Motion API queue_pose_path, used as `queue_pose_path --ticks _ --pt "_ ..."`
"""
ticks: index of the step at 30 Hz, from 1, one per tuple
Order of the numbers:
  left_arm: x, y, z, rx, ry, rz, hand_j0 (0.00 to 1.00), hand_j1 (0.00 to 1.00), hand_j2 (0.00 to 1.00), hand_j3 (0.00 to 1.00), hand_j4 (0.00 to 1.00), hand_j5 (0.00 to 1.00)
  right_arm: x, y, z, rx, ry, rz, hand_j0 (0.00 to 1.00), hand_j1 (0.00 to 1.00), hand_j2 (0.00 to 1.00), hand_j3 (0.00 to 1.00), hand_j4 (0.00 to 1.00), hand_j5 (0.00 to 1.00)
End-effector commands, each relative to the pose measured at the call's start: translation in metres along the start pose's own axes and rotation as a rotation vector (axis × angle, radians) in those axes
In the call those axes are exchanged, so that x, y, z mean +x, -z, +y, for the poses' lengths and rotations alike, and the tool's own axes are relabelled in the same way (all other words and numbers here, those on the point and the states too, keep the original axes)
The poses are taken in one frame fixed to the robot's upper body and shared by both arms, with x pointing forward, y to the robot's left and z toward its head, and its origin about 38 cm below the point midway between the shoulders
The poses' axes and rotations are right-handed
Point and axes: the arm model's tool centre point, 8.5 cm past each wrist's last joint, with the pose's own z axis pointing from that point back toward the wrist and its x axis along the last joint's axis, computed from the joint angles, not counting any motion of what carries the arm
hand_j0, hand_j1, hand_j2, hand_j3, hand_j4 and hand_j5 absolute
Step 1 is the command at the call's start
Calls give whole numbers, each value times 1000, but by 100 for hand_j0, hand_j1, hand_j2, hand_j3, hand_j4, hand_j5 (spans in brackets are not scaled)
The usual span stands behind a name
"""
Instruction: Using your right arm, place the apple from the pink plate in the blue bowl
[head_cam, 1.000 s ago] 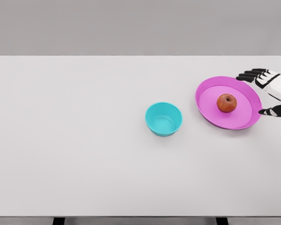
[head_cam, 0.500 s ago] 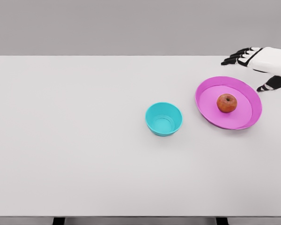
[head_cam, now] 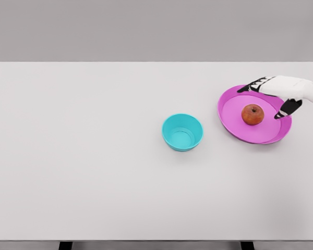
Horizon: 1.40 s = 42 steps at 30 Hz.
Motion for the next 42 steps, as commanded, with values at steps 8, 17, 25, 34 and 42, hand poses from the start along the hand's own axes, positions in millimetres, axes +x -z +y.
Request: queue_pose_path --ticks 8,17,25,34,42 --pt "0 0 0 0 0 0 100 100 100 100 100 100 -5 23 32 91 46 28 100 100 100 100 100 100" --pt "0 0 0 0 0 0 100 100 100 100 100 100 -10 25 37 111 57 41 93 93 93 93 93 93" --pt "0 0 0 0 0 0 100 100 100 100 100 100 -12 34 38 130 61 44 93 93 93 93 93 93" --pt "1 0 0 0 0 -1 100 100 100 100 100 100 -9 35 36 128 55 36 42 42 42 42 42 42" --pt "0 0 0 0 0 0 100 100 100 100 100 100 -9 31 26 106 38 31 42 42 42 42 42 42"
